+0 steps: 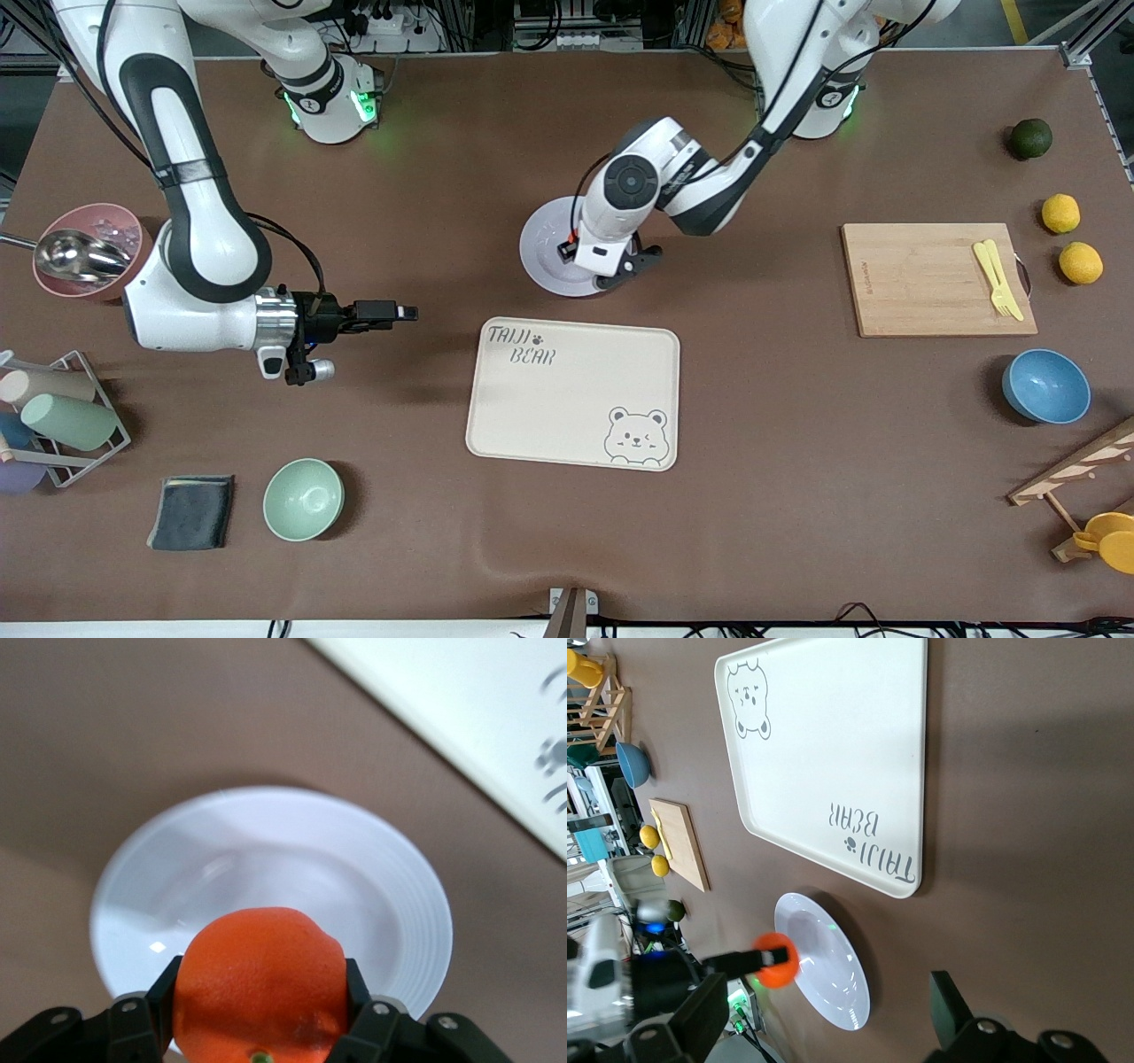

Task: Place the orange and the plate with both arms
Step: 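Carry the orange over the white plate with the left gripper, then release the orange onto the plate while the right gripper nears the plate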

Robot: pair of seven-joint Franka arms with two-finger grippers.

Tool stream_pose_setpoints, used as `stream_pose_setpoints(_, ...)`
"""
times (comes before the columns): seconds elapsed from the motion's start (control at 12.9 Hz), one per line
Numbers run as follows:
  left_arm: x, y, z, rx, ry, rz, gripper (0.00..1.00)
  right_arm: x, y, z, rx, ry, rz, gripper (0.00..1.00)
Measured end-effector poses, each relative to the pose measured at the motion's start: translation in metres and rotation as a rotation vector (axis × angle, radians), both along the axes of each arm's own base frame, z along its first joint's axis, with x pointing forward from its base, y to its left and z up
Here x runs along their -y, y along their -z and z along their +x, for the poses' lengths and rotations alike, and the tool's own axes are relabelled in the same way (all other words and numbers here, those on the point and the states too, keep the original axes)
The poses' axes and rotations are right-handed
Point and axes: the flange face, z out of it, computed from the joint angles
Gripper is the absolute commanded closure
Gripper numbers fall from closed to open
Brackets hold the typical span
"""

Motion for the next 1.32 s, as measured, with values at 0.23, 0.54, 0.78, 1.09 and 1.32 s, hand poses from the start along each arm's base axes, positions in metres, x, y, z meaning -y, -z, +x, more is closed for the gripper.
stream_pose_setpoints(0.23, 0.013, 0.032, -0.016, -0.021, -0.028, 0.011, 0.37, 0.001, 0.013, -0.002, -0.002, -0.007, 0.012, 0.0)
stream_pose_setpoints(0.54, 0.01, 0.037, -0.008, -0.001, -0.034, 0.026, 0.0, -0.007, 0.048, -0.021, 0.016, 0.028, 0.117, 0.0)
stream_pose_setpoints(0.78, 0.008, 0.004, 0.014, 0.049, -0.062, 0.004, 0.0, -0.016, 0.062, -0.033, 0.005, 0.041, 0.14, 0.0)
stream_pose_setpoints(1.09, -0.048, -0.109, 0.076, 0.194, -0.117, 0.02, 0.0, -0.032, 0.076, -0.048, 0.018, 0.051, 0.164, 0.05)
stream_pose_setpoints(1.32, -0.118, -0.184, 0.118, 0.305, -0.094, 0.11, 0.0, -0.051, 0.086, -0.062, 0.025, 0.058, 0.165, 0.07)
